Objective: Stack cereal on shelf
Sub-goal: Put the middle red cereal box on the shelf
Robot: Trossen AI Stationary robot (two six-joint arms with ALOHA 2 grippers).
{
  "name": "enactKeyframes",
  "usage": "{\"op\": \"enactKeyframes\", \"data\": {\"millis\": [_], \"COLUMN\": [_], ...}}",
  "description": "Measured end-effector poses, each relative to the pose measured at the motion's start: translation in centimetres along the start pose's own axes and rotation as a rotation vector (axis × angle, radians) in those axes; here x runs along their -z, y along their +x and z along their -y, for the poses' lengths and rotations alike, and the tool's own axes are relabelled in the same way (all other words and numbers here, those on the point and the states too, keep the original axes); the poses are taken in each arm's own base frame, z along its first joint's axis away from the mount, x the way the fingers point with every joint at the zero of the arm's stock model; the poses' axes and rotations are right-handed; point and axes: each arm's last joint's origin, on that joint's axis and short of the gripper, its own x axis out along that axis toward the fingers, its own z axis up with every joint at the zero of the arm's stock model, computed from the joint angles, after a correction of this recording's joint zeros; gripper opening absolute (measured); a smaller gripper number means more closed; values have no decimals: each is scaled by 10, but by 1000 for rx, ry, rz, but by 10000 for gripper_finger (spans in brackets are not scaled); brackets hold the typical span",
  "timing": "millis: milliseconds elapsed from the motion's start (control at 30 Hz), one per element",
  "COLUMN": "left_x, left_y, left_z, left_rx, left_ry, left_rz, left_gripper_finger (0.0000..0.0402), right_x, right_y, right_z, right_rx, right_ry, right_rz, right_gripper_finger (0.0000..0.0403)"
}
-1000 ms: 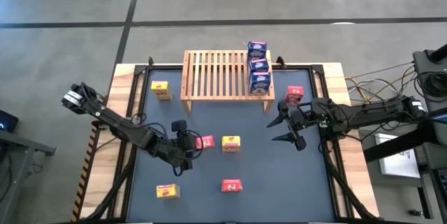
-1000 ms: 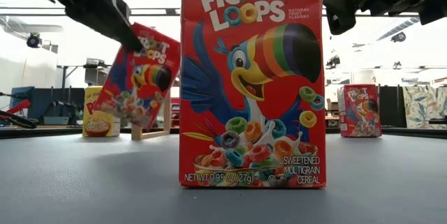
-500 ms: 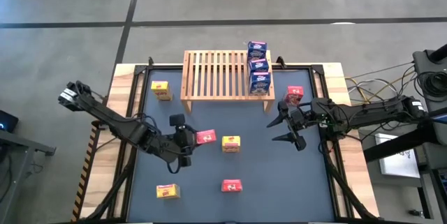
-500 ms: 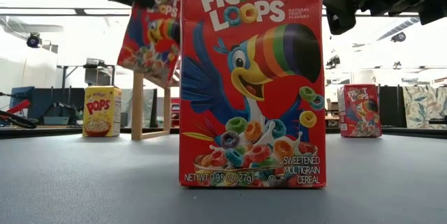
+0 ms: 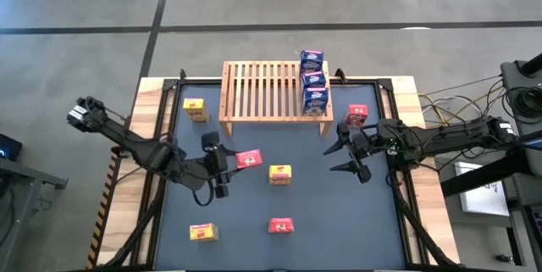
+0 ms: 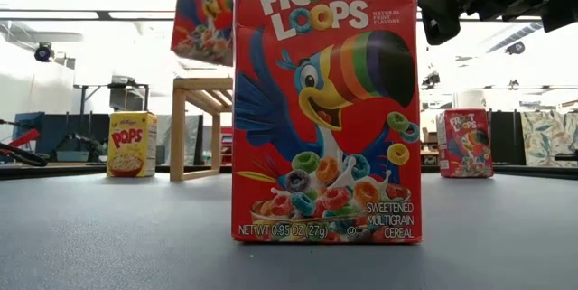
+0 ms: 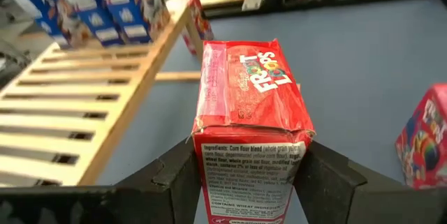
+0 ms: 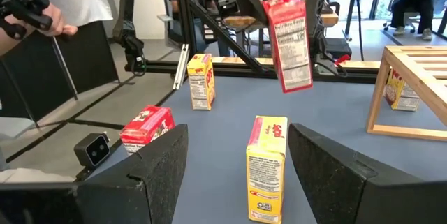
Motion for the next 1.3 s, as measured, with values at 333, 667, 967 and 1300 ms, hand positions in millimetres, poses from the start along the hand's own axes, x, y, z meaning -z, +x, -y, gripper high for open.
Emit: {"op": "enactKeyframes", "data": {"millis": [333,667,967,1300], "left_x": [-12,-24,-26,-27], "left_y": [-8,-8,-1,5], "left_z": [-11,-29,-41,-49], "left_rx": [-2,-23,-50,-39], "left_ry": [7,-6,0,0], "left_rz": [88,157,152,148], "left_gripper_finger": [178,178,178,178], "right_x": [0,0,0,0], "right_y": [0,0,0,0], "right_z": [0,0,0,0], "right_rx": [0,1,2,2], "right_ry": [0,0,-1,-6], "right_rz": [0,0,0,1], "right_gripper_finger": [235,235,235,235]}}
